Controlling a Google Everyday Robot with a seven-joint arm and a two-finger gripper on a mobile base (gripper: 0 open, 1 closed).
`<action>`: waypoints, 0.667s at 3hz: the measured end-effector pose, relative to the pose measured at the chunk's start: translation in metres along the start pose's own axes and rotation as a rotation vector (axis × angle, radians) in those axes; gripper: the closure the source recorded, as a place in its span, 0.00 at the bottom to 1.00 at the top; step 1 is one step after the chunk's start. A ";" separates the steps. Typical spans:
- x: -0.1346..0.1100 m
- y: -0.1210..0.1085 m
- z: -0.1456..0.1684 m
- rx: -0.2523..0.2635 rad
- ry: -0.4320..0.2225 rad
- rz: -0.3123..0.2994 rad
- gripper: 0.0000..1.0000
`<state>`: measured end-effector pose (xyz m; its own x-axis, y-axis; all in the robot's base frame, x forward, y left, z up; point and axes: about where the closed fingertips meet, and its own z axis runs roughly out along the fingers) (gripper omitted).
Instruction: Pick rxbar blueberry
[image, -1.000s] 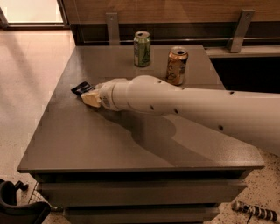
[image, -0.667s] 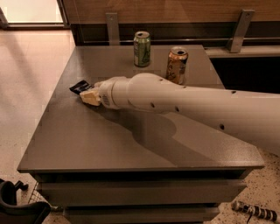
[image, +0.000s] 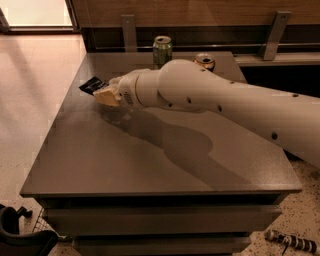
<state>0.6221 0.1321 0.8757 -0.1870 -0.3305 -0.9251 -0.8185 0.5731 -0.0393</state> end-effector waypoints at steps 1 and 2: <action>-0.024 -0.012 -0.021 -0.040 -0.034 -0.033 1.00; -0.037 -0.020 -0.033 -0.076 -0.062 -0.049 1.00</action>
Offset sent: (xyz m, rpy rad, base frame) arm 0.0066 -0.0470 0.0796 0.0722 -0.0898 0.2485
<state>0.6275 0.1078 0.9231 -0.1141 -0.3082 -0.9444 -0.8649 0.4986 -0.0583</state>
